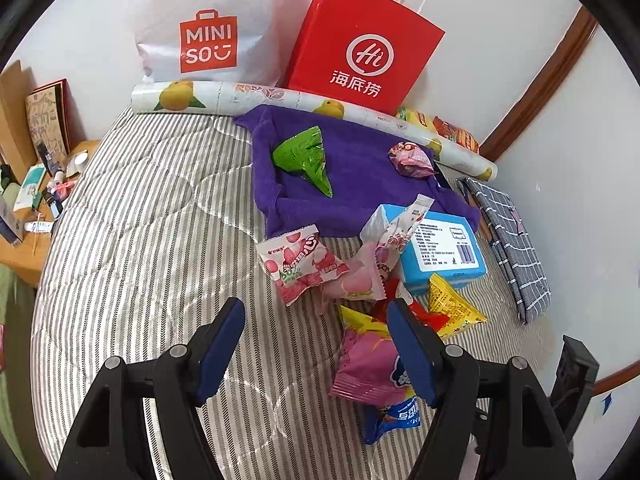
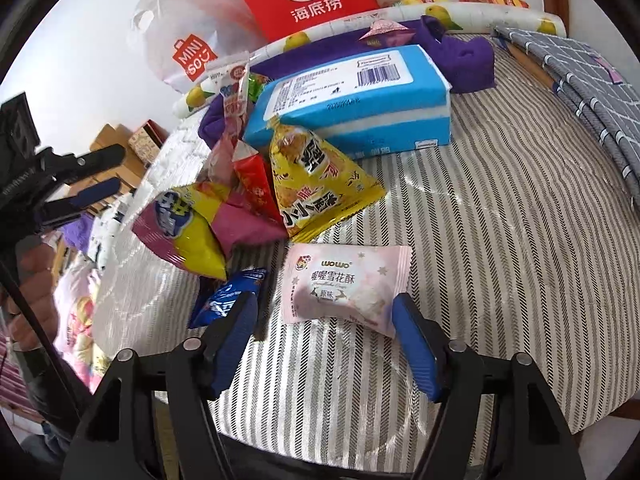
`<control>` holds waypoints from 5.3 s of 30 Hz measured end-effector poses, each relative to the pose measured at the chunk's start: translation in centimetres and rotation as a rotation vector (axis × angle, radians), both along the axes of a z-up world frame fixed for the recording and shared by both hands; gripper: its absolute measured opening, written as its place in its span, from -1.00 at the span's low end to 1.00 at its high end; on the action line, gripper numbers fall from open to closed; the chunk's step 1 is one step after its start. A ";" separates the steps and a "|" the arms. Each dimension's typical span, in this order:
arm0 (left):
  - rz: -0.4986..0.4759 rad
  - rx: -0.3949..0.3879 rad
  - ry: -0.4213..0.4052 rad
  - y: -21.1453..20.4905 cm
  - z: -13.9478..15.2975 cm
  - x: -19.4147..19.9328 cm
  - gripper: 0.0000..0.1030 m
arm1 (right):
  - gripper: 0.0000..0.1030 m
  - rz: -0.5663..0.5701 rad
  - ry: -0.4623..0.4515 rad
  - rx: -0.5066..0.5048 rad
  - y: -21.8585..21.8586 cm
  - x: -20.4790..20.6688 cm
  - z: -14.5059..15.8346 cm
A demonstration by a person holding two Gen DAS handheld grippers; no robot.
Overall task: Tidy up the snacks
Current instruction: 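Grasp the pink wowo pastry packet with the right gripper, then grasp the pink-and-yellow chip bag with the left gripper while the right gripper holds the pastry, then carry the chip bag and pastry packet toward the purple towel with both grippers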
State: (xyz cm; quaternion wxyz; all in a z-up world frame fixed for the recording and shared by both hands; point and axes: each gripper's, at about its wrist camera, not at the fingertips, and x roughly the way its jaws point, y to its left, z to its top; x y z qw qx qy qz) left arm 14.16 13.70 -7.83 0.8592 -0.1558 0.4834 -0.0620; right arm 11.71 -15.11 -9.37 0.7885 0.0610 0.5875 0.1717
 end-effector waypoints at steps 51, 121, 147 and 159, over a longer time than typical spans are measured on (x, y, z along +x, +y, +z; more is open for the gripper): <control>-0.162 0.006 -0.011 -5.3 -2.2 0.2 0.39 | 0.02 0.030 -0.270 -0.225 -1.9 -0.4 -0.3; -0.219 -0.019 -0.160 -9.3 3.9 -2.7 0.33 | 0.02 -0.024 -0.363 -0.207 -3.7 0.0 8.5; -0.201 -0.018 -0.202 -7.3 7.7 6.0 0.33 | 0.02 -0.020 -0.447 -0.199 -1.1 9.8 12.3; -0.180 -0.012 -0.198 -6.6 8.4 11.4 0.33 | 0.02 0.001 -0.472 -0.206 0.7 14.0 12.0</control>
